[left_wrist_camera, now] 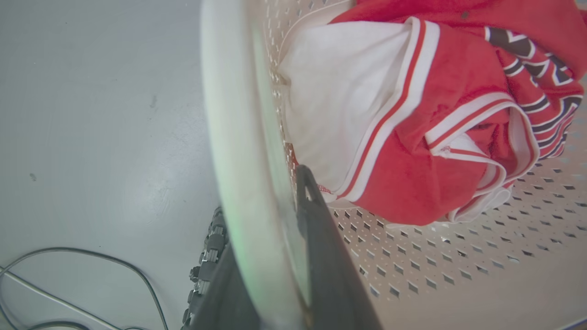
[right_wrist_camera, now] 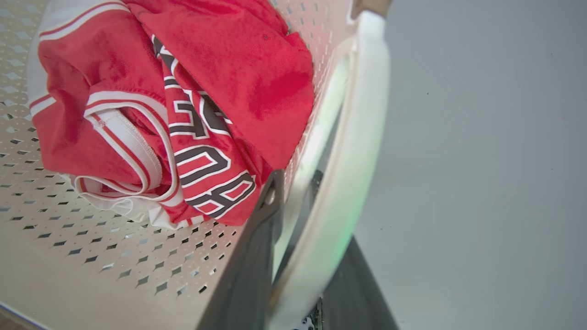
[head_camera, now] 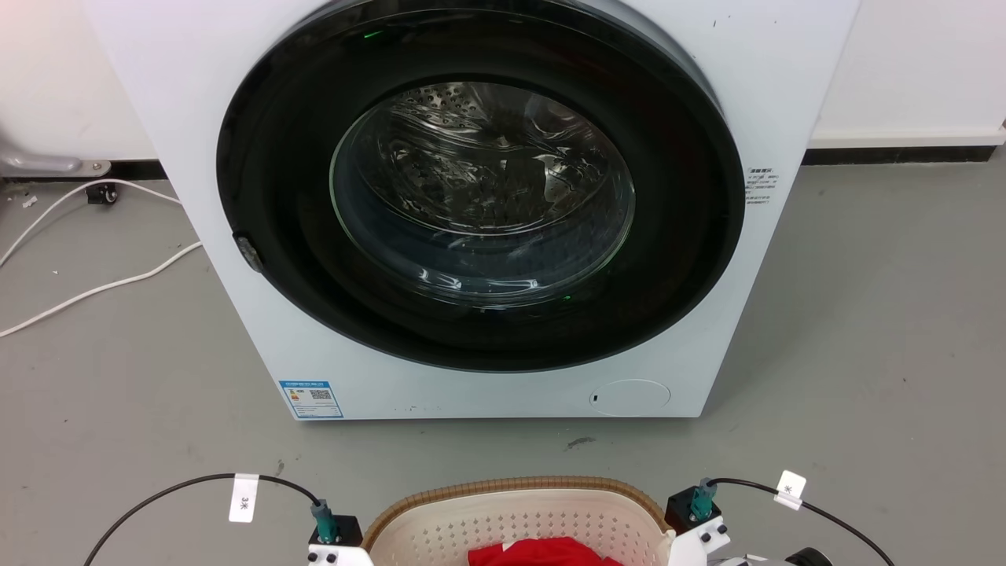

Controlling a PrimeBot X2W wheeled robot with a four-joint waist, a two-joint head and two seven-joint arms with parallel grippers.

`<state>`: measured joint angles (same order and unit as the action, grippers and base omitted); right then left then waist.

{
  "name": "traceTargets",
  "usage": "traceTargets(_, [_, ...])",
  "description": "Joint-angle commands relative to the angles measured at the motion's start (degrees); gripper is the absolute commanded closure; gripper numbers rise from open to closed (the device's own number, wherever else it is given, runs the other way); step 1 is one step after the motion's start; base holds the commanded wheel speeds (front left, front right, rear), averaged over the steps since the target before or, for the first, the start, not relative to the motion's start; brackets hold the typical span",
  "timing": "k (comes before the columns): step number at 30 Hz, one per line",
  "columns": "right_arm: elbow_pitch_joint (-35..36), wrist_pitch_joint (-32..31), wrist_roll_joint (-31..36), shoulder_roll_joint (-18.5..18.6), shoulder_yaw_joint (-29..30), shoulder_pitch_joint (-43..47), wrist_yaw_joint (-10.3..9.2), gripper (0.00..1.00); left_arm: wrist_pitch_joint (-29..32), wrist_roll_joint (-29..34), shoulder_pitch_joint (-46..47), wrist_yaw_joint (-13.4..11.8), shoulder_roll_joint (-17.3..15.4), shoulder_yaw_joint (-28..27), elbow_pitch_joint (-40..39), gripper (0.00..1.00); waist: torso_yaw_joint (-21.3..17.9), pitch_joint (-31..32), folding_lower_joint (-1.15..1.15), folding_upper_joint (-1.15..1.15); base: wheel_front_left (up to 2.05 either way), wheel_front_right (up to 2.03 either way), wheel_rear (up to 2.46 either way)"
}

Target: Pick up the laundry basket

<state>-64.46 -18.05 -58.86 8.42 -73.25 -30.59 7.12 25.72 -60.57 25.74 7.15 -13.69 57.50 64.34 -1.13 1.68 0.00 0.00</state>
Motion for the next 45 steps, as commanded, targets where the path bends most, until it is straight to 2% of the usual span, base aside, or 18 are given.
traceTargets(1, [0.3, 0.1, 0.3, -0.1, -0.2, 0.2, 0.66, 1.00, 0.5, -0.4, 0.4, 0.5, -0.2, 0.9, -0.2, 1.00, 0.0, 0.0, 0.00, 0.00, 0.00, 0.00, 0.00])
traceTargets(45, [1.2, -1.7, 0.8, 0.3, -0.3, 1.2, 0.68, 1.00, 0.4, -8.1, 1.8, 0.6, -1.0, 9.0, -0.4, 1.00, 0.3, -0.1, 0.00, 0.00, 0.00, 0.00, 0.00])
